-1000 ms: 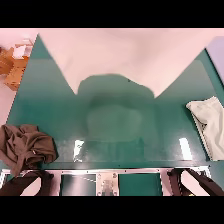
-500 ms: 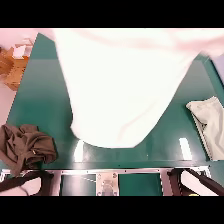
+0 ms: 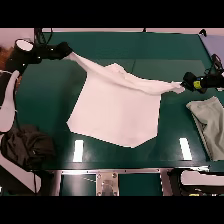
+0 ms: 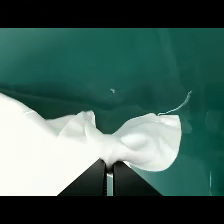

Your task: Fold the shirts.

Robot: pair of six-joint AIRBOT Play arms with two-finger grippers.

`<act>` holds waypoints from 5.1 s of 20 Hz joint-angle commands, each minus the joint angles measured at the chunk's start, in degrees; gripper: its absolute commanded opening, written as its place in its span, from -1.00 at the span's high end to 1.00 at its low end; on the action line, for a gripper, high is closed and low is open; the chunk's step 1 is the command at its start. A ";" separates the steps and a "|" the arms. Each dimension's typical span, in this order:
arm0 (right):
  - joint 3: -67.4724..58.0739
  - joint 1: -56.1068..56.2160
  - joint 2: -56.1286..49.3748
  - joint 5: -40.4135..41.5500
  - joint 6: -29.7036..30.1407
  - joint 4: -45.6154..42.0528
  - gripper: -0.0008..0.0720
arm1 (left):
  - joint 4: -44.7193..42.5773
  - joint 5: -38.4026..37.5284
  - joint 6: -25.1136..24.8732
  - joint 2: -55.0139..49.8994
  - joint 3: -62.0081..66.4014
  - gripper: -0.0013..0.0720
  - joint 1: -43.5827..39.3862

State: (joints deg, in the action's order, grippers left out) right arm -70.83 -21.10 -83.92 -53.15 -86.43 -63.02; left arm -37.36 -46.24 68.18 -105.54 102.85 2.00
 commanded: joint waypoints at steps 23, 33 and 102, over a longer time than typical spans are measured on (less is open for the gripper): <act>0.52 0.02 -2.60 -0.63 4.46 0.37 0.93 | -1.27 -8.59 16.59 50.40 -86.49 -0.23 11.74; 0.52 -0.68 -2.54 -2.25 4.66 0.44 0.93 | 19.63 4.52 -1.88 38.10 -78.68 0.91 3.23; 11.67 -14.36 10.97 -22.14 9.94 14.73 0.93 | 2.75 -11.13 4.70 31.06 -76.37 0.91 -4.00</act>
State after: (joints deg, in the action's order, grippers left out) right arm -64.97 -18.79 -73.45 -73.12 -84.97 -68.01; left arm -31.79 -53.54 74.89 -74.54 25.87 -7.20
